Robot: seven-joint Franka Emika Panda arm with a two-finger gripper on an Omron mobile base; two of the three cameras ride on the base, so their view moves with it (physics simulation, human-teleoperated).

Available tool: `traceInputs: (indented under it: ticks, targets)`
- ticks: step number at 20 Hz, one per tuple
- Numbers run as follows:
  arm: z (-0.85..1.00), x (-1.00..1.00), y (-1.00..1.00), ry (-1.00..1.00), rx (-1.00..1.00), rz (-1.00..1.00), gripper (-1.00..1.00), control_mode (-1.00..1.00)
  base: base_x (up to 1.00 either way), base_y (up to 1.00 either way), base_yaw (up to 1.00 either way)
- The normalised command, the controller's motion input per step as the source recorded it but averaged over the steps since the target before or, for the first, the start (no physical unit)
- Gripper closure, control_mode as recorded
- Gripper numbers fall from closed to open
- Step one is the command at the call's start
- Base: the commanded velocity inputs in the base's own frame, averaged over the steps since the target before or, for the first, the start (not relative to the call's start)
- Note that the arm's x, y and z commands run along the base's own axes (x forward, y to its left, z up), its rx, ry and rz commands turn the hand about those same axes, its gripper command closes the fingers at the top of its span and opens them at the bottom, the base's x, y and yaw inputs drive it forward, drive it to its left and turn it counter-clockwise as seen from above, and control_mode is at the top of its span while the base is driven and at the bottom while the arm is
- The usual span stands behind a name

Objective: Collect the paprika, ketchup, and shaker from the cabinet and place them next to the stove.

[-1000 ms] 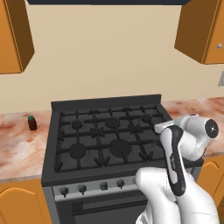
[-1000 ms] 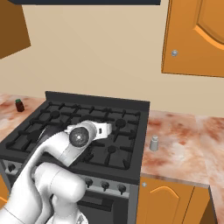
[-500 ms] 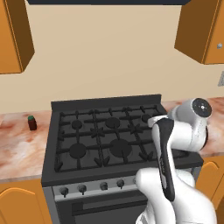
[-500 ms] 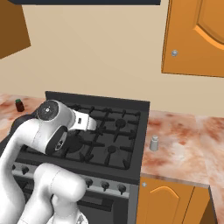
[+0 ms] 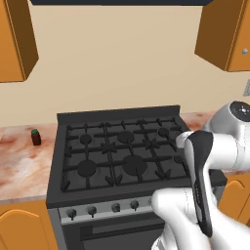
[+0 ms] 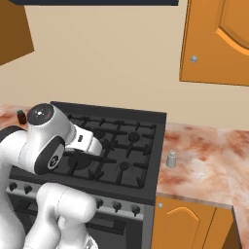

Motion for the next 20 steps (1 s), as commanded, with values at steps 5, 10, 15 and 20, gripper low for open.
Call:
traceInputs:
  ticks: [5, 10, 15, 20]
  targets:
    - [-0.16, -0.39, 0.04, 0.00, 0.00, -0.04, -1.00, -1.00, 0.00, 0.00, 0.00]
    - [-0.18, -0.09, 0.16, 0.01, 0.00, 0.00, -1.00, -1.00, 0.00, 0.00, 0.00]
    - [-0.27, -0.23, 0.05, 0.00, 0.00, -0.05, -1.00, -1.00, 0.00, 0.00, 0.00]
    - [-0.25, -0.30, 0.04, 0.00, 0.00, -0.09, -1.00, -1.00, 0.00, 0.00, 0.00]
